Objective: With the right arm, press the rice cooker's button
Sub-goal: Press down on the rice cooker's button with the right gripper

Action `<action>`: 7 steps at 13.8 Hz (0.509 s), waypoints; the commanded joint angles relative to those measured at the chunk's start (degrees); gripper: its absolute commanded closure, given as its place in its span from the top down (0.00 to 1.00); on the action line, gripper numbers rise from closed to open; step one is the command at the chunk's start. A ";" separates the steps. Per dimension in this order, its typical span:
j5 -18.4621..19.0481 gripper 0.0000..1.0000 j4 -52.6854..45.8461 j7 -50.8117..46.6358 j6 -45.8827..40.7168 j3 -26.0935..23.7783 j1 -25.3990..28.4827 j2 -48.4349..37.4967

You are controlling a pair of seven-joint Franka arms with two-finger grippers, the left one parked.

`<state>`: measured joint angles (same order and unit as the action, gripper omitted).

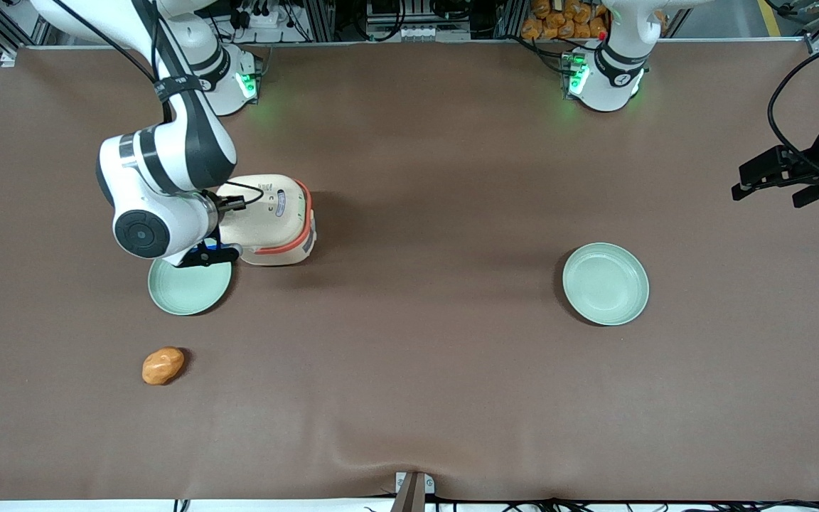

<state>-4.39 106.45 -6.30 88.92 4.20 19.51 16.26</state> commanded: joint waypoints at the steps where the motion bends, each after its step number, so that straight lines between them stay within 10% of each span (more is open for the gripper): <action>1: -0.97 0.00 0.69 -0.74 1.52 0.28 0.80 0.26; 7: -0.71 0.00 0.69 -0.65 2.66 0.28 0.80 1.05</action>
<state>-4.53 106.45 -6.30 89.47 4.19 19.65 16.70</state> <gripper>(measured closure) 0.991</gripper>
